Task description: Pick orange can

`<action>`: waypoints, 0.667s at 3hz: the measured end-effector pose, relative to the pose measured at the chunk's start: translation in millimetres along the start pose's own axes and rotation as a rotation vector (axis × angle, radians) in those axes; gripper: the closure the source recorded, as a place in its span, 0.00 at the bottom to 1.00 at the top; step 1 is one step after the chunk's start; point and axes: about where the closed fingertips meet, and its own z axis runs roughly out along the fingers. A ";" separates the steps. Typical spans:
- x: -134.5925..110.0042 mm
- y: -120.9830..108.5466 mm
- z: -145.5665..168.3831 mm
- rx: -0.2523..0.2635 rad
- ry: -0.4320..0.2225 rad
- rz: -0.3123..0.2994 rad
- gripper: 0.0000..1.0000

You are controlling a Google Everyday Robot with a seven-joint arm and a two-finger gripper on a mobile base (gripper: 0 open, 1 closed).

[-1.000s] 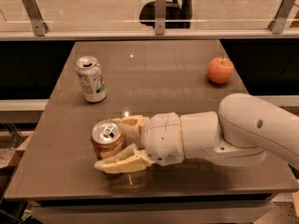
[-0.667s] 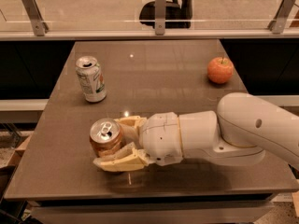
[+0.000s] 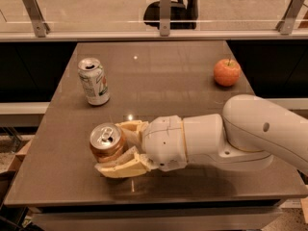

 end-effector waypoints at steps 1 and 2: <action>-6.2 -1.9 -0.8 -0.011 0.005 -0.011 1.00; -24.1 -9.1 -7.3 -0.015 0.035 -0.033 1.00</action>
Offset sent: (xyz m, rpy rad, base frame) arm 0.0210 -0.0096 0.0517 -0.0779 -0.0314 0.0145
